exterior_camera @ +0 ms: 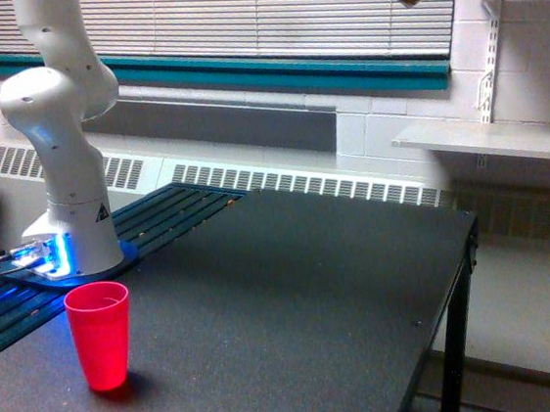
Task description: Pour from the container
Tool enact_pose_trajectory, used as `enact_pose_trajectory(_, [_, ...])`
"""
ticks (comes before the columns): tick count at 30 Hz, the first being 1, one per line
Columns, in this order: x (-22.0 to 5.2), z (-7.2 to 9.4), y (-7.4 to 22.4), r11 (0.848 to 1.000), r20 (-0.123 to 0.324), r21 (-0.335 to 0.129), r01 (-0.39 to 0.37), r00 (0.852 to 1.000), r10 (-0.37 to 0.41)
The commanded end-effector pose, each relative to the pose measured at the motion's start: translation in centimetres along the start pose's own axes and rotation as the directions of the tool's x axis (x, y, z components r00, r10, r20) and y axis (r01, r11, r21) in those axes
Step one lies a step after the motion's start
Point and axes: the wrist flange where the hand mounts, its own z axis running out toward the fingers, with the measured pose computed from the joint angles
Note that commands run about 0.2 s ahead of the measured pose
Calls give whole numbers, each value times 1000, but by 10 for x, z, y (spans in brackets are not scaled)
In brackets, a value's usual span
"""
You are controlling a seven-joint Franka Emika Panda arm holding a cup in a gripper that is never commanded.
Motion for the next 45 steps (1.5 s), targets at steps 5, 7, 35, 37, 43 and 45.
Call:
enact_pose_trajectory(5, [5, -8, 3, 1000, -21, 14, 2, 1000, -2])
enact_pose_trajectory(7, [7, -9, 6, 1000, -19, 16, 12, 1000, -12])
enact_pose_trajectory(35, [27, -61, 191, 988, -95, -153, 15, 995, -29])
enact_pose_trajectory(37, [25, -70, 209, 985, -104, -170, 12, 994, -30])
enact_pose_trajectory(43, [15, -91, 255, 976, -115, -217, -11, 993, -15])
enact_pose_trajectory(45, [10, -99, 269, 972, -122, -234, -22, 993, -7])
